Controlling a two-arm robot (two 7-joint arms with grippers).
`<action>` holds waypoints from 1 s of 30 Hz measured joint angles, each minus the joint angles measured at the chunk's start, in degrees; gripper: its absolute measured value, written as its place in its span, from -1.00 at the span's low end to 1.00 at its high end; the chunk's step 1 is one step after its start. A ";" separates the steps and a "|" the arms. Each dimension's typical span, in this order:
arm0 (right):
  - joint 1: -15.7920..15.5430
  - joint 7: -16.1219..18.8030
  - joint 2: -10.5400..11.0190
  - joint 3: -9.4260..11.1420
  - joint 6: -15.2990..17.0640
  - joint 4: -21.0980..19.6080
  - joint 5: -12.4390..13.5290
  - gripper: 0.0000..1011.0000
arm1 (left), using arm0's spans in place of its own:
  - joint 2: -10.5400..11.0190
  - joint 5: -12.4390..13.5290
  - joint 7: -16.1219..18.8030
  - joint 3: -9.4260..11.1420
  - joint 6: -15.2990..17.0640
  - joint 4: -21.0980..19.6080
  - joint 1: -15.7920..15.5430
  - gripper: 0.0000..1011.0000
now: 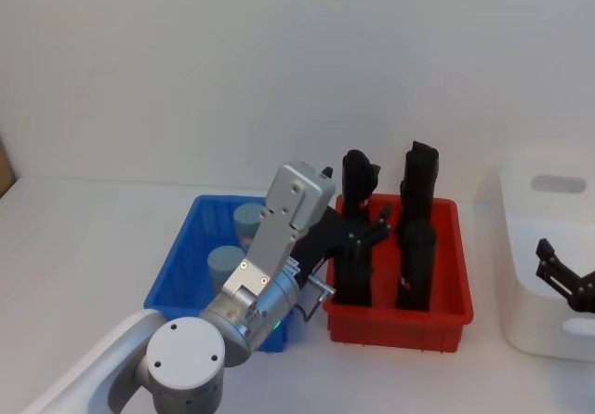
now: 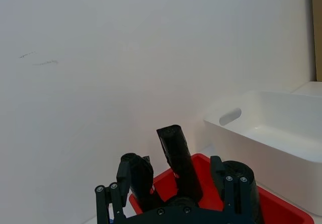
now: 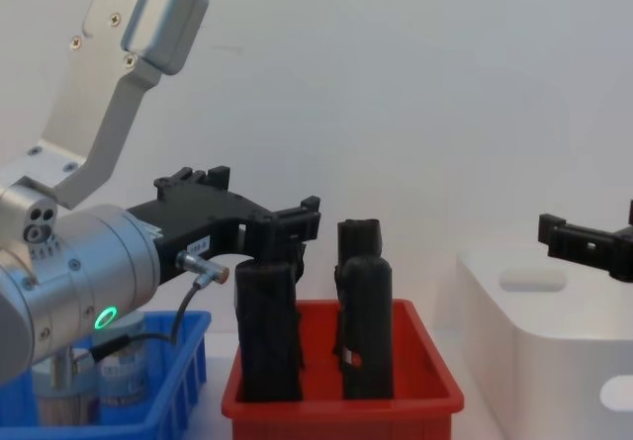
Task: Pick the cotton swabs from the blue box and place them into the white box.
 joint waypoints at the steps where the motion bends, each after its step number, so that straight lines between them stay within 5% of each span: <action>1: 0.00 0.00 0.00 0.00 0.00 0.00 0.00 0.98 | 0.00 0.00 0.00 0.00 0.00 0.00 0.00 0.98; 30: 0.00 0.00 0.00 0.00 0.00 0.00 0.00 0.98 | 0.00 0.00 0.00 0.00 0.00 0.00 0.00 0.98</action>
